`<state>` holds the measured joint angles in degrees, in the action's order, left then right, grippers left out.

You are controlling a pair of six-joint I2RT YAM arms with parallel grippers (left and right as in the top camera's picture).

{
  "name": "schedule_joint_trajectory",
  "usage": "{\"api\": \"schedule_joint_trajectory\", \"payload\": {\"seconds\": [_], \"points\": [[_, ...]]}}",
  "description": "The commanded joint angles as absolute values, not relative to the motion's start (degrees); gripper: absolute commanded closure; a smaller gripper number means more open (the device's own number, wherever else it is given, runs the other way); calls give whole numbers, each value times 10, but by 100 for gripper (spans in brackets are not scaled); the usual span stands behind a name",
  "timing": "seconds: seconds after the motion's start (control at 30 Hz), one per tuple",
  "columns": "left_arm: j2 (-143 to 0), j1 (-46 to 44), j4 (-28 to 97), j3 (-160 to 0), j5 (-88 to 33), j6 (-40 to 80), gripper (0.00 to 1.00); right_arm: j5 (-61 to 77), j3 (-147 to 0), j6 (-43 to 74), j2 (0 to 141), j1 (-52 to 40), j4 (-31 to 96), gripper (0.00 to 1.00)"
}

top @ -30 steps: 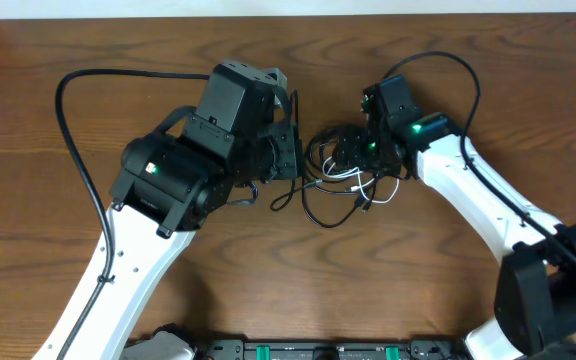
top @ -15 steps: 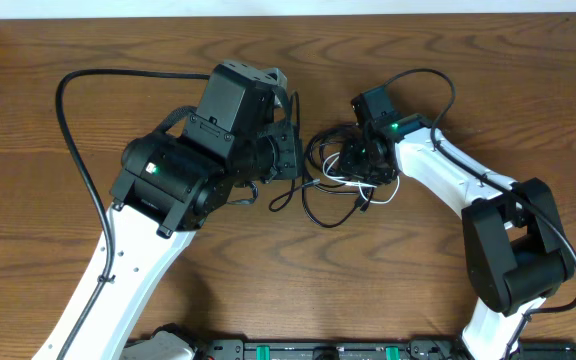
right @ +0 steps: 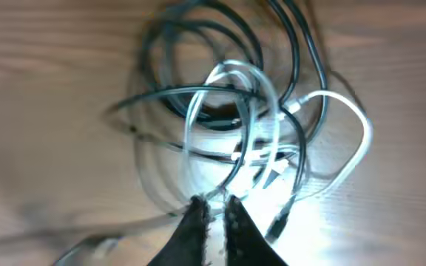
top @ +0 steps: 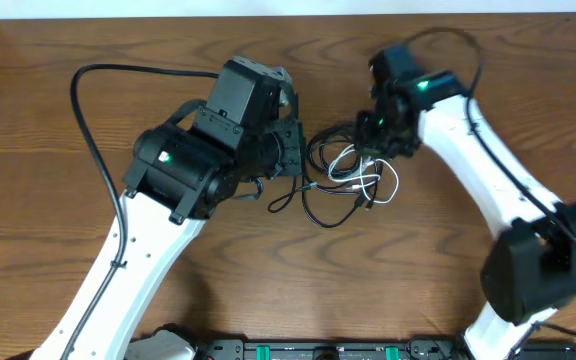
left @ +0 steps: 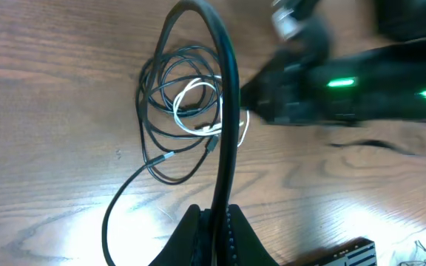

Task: Untangle cables

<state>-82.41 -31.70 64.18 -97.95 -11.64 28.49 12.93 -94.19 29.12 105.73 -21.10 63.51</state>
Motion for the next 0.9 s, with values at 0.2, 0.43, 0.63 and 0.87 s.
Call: {"api": "schedule_joint_trajectory", "payload": {"seconds": [0.2, 0.43, 0.63, 0.87], "points": [[-835, -315, 652, -980, -109, 282, 93, 118, -993, 246, 997, -225, 684, 78], [-835, -315, 665, -980, -108, 282, 92, 62, -917, 285, 1011, -233, 668, 65], [-835, -315, 668, -980, -108, 282, 92, 62, -811, 314, 1014, -228, 578, 59], [-835, -315, 668, -980, -108, 282, 93, 78, -749, 317, 1014, -228, 502, 57]]}}
